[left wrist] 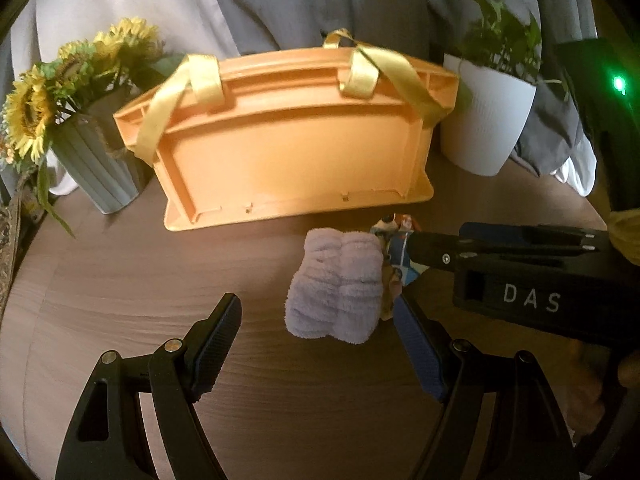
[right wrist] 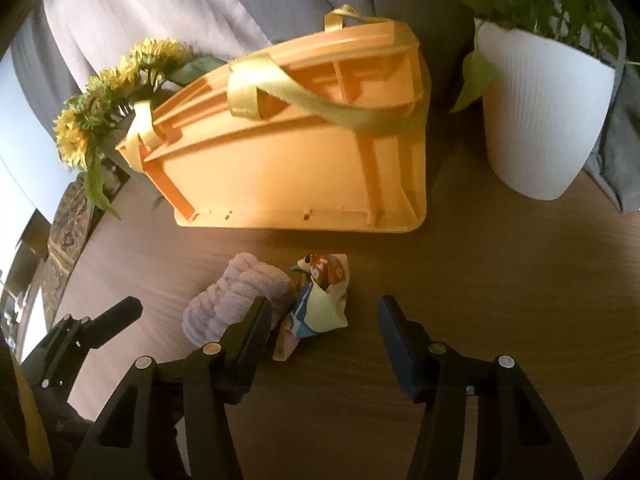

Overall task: Organize soft objects
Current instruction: 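Close left tool on the lilac plush while right tool grasps the figure toy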

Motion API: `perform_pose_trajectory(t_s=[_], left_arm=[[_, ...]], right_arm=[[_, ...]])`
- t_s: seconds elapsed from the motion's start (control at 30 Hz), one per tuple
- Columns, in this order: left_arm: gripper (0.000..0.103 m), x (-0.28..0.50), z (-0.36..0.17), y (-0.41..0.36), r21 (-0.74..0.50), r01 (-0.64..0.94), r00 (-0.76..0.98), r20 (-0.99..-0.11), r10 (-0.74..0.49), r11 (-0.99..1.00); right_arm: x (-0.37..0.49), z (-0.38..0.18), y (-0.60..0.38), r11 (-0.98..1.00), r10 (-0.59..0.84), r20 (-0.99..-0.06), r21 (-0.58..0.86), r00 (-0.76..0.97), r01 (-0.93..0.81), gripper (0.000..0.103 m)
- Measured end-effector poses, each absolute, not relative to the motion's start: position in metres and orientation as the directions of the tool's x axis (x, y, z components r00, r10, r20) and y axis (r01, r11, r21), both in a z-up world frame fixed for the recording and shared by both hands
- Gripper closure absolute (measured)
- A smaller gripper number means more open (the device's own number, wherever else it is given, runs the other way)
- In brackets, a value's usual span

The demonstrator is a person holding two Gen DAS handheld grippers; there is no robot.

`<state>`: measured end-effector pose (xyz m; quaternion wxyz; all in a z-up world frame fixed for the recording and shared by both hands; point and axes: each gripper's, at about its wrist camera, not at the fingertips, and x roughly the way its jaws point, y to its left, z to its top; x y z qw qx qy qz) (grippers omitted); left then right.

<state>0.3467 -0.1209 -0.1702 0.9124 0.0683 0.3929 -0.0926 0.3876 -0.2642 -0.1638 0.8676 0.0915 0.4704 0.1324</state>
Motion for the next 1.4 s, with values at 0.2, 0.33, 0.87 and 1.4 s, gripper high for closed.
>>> perform_pose_trajectory(t_s=[0.2, 0.33, 0.87, 1.4], left_arm=[[0.025, 0.353, -0.182, -0.124, 0.071, 0.241, 0.667, -0.737, -0.112, 0.968], [0.026, 0.359, -0.187, -0.125, 0.081, 0.244, 0.663, -0.741, -0.106, 0.966], [0.071, 0.372, -0.194, -0.112, 0.037, 0.23, 0.631, -0.766, -0.12, 0.972], [0.076, 0.356, -0.164, -0.091, 0.008, 0.179, 0.692, -0.712, -0.12, 0.984]], right_arm=[[0.394, -0.172, -0.26, 0.948, 0.317, -0.801, 0.287, 0.507, -0.14, 0.051], [0.398, -0.176, -0.256, 0.948, 0.317, -0.804, 0.284, 0.503, -0.144, 0.053], [0.411, -0.189, -0.243, 0.951, 0.308, -0.817, 0.258, 0.487, -0.167, 0.067], [0.391, -0.167, -0.245, 0.958, 0.285, -0.805, 0.229, 0.521, -0.171, 0.073]])
